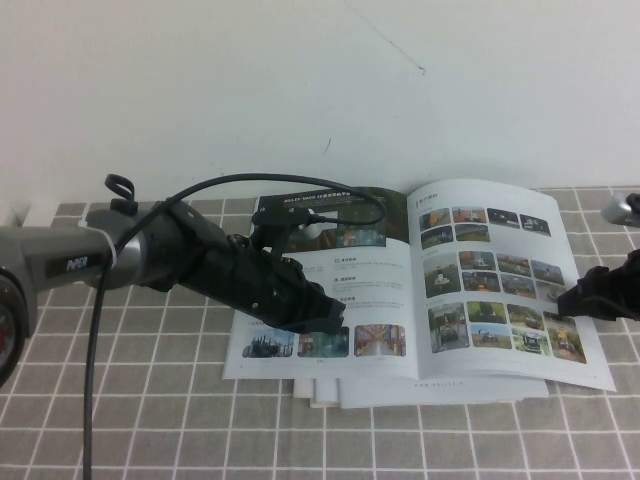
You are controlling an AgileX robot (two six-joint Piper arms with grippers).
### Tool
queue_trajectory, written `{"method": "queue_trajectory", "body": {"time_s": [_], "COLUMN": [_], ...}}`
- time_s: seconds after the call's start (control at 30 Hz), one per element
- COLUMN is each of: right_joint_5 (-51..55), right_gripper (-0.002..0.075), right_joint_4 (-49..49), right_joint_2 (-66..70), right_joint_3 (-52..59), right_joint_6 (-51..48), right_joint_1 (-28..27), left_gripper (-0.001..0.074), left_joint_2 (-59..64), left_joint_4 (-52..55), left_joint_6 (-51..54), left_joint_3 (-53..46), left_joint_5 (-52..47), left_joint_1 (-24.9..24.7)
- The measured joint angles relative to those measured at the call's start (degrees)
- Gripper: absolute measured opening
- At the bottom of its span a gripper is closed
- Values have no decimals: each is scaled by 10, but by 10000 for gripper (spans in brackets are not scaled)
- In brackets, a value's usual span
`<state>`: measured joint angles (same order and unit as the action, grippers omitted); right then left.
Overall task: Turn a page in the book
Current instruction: Open the closed book
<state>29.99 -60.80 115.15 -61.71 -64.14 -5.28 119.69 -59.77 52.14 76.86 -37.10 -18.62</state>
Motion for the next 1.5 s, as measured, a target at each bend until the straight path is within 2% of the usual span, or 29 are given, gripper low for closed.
{"method": "queue_trajectory", "body": {"time_s": [0.43, 0.6, 0.83, 1.03, 1.5], "right_joint_5": [85, 89, 36, 15, -13], "right_gripper": [385, 386, 394, 468, 482], "right_joint_4": [-165, -191, -103, -25, -5], "right_joint_2": [8, 7, -49, -73, -10], "right_joint_3": [0, 0, 0, 0, 0], "right_joint_6": [-130, -145, -104, -20, 5], "right_joint_1": [0, 0, 0, 0, 0], "left_gripper": [-4, -4, -4, -4, -4], "left_joint_2": [0, 0, 0, 0, 0], "left_joint_4": [5, 10, 16, 18, 19], "left_joint_6": [-1, -1, -6, -10, -13], "left_joint_3": [1, 1, 1, 1, 1], "left_joint_5": [0, 0, -2, -3, -6], "left_joint_1": [0, 0, 0, 0, 0]}}
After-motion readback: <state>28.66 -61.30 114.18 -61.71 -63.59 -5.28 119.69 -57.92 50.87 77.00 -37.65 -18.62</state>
